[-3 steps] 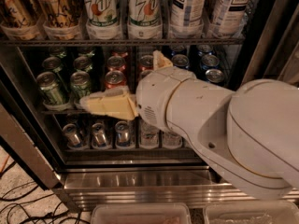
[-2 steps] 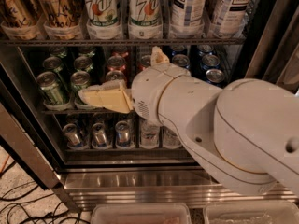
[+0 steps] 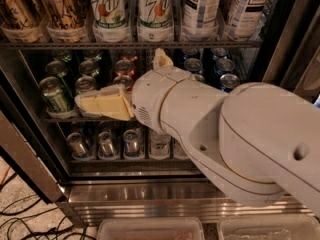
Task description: Pick orange can from top shelf of fridge
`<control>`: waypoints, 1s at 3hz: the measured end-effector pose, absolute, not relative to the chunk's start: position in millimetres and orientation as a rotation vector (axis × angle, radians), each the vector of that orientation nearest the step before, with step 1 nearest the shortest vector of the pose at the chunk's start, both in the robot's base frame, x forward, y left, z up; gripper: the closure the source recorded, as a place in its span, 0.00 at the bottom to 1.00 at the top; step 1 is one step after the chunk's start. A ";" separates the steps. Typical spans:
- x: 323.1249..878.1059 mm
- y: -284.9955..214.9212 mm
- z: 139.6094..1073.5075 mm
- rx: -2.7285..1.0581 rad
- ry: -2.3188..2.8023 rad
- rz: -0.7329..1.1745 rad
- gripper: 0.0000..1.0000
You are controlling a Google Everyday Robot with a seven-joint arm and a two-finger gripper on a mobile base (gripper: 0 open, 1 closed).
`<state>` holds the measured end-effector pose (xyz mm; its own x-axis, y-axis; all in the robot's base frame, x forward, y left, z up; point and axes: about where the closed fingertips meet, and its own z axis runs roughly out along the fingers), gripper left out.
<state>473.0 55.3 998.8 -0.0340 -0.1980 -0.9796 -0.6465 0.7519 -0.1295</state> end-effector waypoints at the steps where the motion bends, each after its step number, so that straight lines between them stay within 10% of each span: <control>1: 470.8 76.2 1004.0 -0.721 1.577 0.428 0.00; 3: 462.4 121.9 1009.4 -0.758 1.549 0.470 0.00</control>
Offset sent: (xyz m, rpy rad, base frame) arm -0.0073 0.0662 0.0080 -0.0012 -0.0334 0.0758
